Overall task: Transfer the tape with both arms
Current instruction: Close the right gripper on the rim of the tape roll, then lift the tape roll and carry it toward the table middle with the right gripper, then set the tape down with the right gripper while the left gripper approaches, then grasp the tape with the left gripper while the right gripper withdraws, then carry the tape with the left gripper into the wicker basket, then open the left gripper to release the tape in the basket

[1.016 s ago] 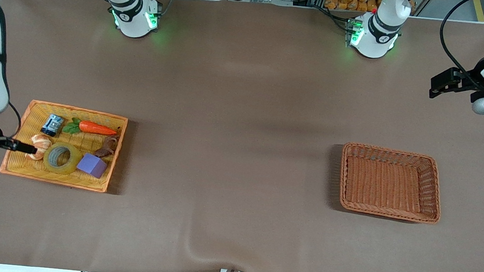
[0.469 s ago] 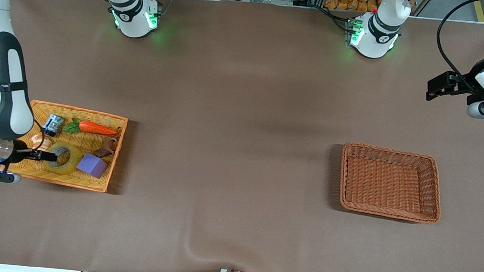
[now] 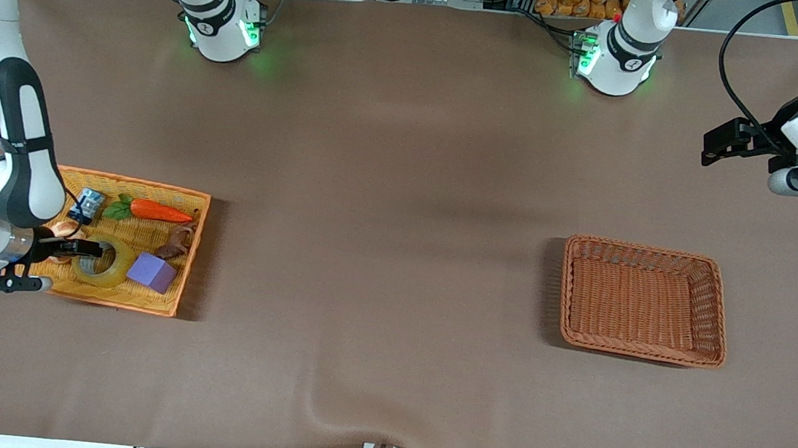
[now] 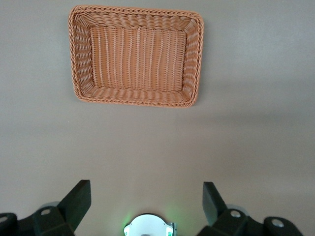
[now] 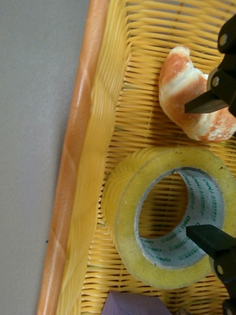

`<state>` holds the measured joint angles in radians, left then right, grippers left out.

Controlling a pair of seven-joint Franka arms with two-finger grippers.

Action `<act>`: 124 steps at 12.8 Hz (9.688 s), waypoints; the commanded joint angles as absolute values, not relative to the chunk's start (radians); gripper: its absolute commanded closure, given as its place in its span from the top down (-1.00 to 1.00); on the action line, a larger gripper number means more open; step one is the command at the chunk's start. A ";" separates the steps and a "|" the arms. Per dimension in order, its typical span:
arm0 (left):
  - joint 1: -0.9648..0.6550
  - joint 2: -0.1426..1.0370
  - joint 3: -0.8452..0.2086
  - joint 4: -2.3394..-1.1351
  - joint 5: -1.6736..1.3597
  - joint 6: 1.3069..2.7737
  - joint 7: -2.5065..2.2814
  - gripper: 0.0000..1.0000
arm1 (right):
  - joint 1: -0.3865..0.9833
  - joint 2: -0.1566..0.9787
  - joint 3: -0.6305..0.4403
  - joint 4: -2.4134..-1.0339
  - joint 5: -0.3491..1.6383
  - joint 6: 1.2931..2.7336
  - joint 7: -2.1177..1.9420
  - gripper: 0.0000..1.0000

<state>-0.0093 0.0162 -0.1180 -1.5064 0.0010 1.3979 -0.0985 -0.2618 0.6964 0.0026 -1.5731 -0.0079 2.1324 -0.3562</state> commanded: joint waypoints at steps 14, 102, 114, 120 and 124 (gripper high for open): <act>-0.006 0.008 -0.124 -1.525 -0.020 1.416 -0.117 1.00 | -0.264 0.713 0.011 -1.603 -0.051 2.269 -0.446 -1.00; 0.136 0.389 -0.172 -1.822 0.002 2.060 0.017 -1.00 | -0.103 -0.023 0.008 -1.551 0.014 1.520 -0.118 1.00; 0.186 0.494 -0.176 -1.641 0.005 2.079 0.273 1.00 | -0.101 -0.061 0.012 -1.562 0.014 1.444 -0.124 1.00; 0.181 0.243 -0.247 -1.528 0.020 1.799 0.101 1.00 | -0.101 -0.054 0.012 -1.557 0.031 1.457 -0.072 1.00; 0.178 0.108 -0.264 -1.462 0.015 1.591 0.058 1.00 | -0.103 -0.051 0.012 -1.571 0.025 1.483 -0.043 1.00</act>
